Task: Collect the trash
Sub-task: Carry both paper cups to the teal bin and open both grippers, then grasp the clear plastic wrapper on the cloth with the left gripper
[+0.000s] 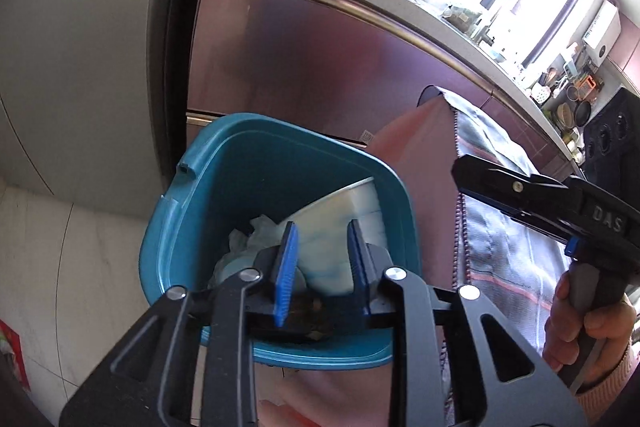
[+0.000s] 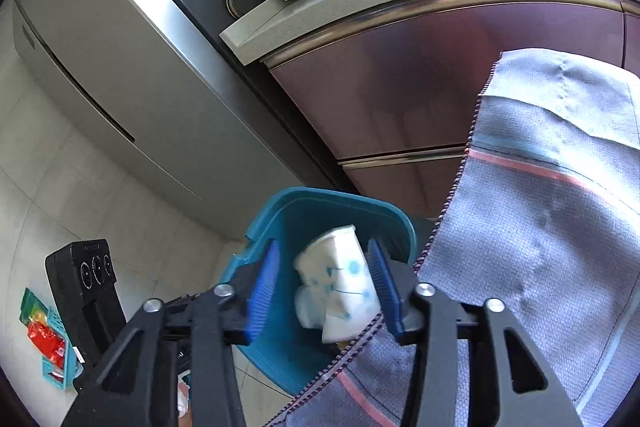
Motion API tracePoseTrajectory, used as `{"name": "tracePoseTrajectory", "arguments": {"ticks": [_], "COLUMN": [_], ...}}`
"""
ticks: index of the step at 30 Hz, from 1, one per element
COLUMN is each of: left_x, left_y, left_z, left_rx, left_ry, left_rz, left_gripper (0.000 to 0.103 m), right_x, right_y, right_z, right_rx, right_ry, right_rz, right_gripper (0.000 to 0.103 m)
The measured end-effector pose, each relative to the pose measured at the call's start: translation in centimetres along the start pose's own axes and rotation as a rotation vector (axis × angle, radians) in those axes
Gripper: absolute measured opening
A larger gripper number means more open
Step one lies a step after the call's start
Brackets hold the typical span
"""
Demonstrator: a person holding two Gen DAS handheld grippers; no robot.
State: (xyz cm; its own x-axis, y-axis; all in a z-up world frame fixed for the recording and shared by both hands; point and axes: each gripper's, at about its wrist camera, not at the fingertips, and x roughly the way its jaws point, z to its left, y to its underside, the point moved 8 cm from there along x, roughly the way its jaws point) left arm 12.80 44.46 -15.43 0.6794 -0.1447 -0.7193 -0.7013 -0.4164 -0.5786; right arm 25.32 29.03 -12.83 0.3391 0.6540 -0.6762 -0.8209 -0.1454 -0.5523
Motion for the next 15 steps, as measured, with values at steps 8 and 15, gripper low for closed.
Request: {"name": "tracePoseTrajectory", "arguments": {"ticks": [8,15], "left_x": [-0.6,-3.8], "left_y": [0.6,0.7], "left_z": [-2.1,-8.7], "left_rx": [0.017,0.165], "left_ry": [0.029,0.111], "left_rz": [-0.035,-0.125], "left_gripper": [0.052,0.067], "right_x": [-3.2,-9.2], "right_y": [1.5,3.0], "right_z": [-1.1,-2.2], "right_rx": [-0.025,-0.062], "right_ry": [-0.019,-0.019], "right_rz": [-0.012,-0.063], "right_gripper": [0.046,0.048]}}
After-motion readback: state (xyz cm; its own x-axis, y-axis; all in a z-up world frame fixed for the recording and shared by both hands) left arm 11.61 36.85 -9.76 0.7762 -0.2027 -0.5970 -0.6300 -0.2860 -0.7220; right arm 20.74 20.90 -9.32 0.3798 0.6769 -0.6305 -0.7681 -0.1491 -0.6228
